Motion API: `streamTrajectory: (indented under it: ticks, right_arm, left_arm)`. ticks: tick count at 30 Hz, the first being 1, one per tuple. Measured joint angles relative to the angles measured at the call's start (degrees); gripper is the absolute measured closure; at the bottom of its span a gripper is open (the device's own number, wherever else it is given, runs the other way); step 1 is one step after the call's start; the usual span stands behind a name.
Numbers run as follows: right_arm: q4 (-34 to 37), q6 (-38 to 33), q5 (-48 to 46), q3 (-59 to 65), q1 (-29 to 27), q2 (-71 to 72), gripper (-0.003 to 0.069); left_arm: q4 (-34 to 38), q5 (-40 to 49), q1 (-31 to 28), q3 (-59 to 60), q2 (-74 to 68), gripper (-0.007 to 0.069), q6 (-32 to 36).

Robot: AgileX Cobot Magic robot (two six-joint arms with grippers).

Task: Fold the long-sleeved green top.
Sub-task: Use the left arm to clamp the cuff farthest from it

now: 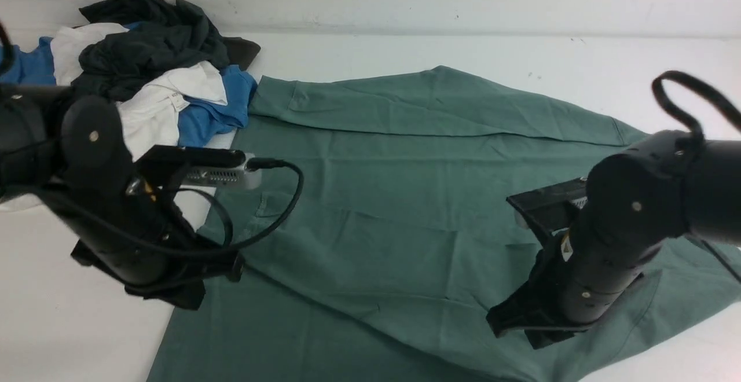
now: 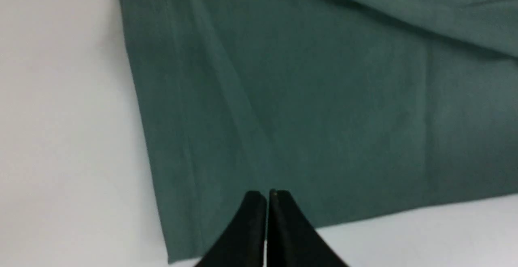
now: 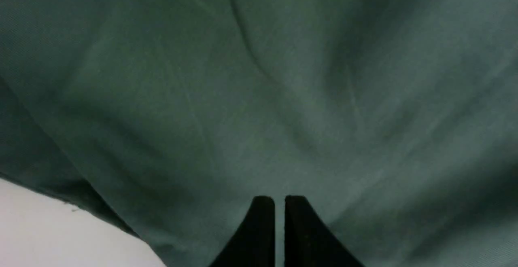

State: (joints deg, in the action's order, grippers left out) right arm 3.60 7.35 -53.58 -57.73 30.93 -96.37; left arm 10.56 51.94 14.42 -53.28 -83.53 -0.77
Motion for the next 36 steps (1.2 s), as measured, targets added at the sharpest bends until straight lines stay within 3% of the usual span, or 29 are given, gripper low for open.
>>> streamTrajectory:
  ticks: [7,15,25,36]
  right_arm:
    - [4.6,-3.7,0.1,0.8,0.2,-4.1,0.0671]
    - [4.3,-4.1,2.5,6.4,4.3,-2.8,0.0672]
    - [4.9,1.8,9.7,17.5,11.2,5.5,0.0672]
    - [6.5,4.5,-0.5,22.7,11.9,17.8,0.0672]
  left_arm:
    - [1.3,2.3,0.0,4.8,10.1,0.0629,0.1]
    - [1.1,4.6,0.0,5.2,19.4,0.0629,0.1]
    - [1.1,5.1,0.0,5.3,22.7,0.0629,0.1]
    - [1.4,4.5,0.0,3.6,20.7,0.0629,-3.5]
